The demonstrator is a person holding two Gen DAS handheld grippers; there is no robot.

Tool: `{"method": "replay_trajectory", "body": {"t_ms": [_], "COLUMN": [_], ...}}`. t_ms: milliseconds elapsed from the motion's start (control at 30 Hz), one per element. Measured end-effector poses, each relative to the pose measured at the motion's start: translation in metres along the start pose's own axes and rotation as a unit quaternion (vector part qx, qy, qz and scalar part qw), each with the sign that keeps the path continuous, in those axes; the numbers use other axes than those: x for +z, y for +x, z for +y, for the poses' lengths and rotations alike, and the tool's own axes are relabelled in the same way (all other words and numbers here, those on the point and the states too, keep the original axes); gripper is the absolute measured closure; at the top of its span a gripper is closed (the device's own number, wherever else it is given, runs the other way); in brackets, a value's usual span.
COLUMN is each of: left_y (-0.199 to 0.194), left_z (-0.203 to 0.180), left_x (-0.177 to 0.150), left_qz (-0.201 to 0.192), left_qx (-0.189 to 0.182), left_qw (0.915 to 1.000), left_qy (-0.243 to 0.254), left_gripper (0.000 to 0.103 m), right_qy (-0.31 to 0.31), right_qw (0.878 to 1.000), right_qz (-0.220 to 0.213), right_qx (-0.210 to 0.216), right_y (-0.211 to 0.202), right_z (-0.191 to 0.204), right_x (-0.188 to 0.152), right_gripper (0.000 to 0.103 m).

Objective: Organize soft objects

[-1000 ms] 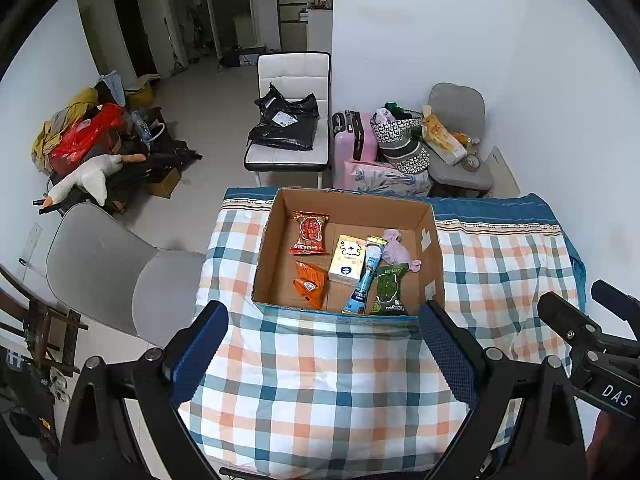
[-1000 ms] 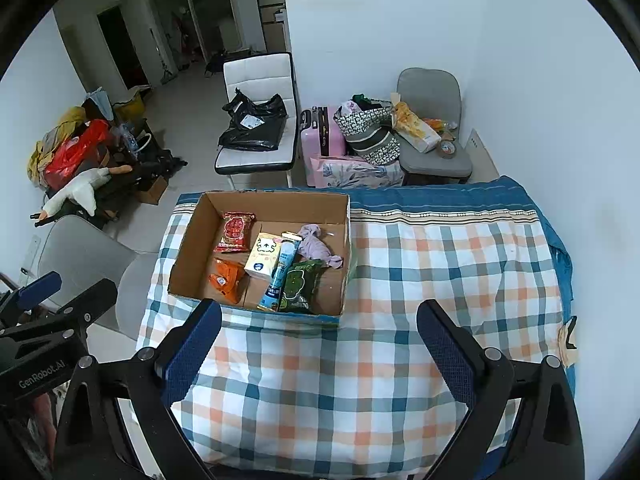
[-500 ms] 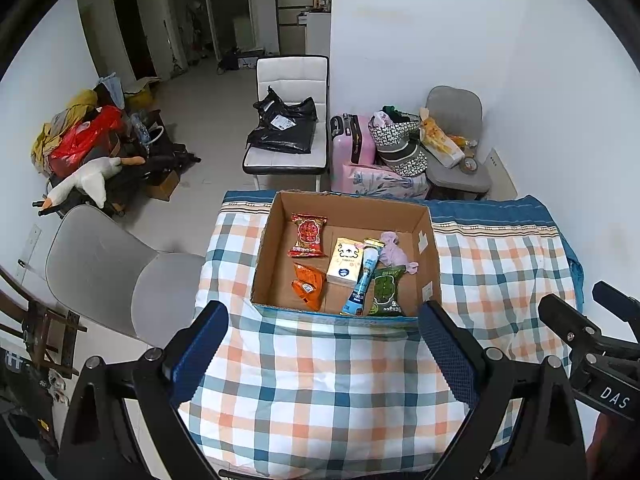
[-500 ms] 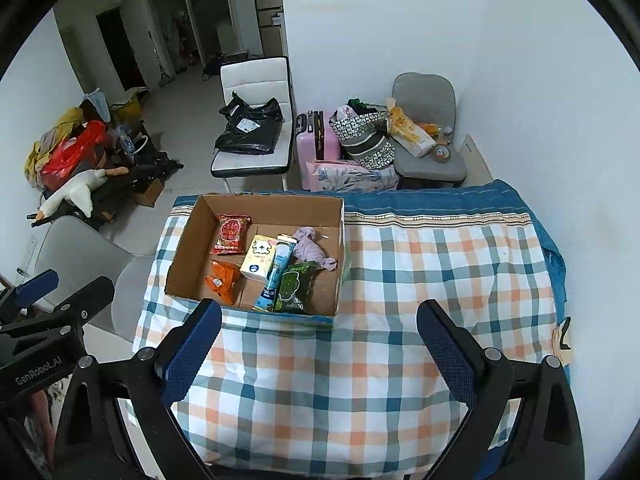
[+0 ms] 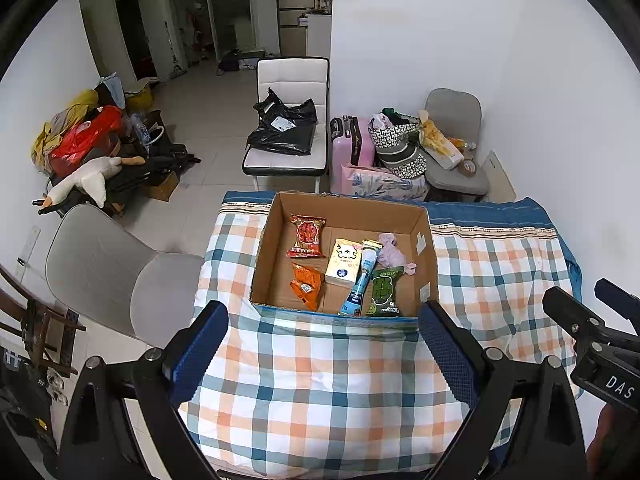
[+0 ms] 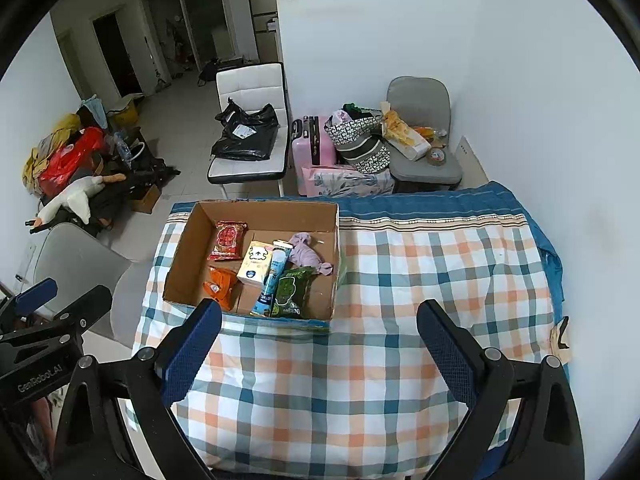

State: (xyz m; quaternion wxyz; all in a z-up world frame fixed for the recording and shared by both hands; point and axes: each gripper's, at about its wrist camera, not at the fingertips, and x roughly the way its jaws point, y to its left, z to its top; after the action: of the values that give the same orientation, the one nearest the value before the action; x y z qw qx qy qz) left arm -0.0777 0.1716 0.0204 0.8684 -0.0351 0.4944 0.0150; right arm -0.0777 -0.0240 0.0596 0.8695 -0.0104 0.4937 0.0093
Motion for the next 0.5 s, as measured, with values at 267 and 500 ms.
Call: {"method": "replay_trajectory", "body": {"t_ms": [267,500], "left_y": [-0.002,-0.0035], "left_z": [0.001,-0.0004], "left_x": [0.0011,0.0015], "left_qz": [0.001,-0.002], "left_qx": [-0.001,-0.001], "left_qw": [1.0,1.0], "left_qy": [0.001,0.002], "left_gripper": [0.006,0.006], "right_qy": [0.0,0.002], "right_qw": [1.0,1.0], "right_qz": [-0.003,-0.004], "right_qx": [-0.003,-0.003], "right_y": [0.0003,-0.0004], "right_z": [-0.0007,0.0001], "right_x": [0.0025,0.0021], "right_gripper": [0.003,0.003]}}
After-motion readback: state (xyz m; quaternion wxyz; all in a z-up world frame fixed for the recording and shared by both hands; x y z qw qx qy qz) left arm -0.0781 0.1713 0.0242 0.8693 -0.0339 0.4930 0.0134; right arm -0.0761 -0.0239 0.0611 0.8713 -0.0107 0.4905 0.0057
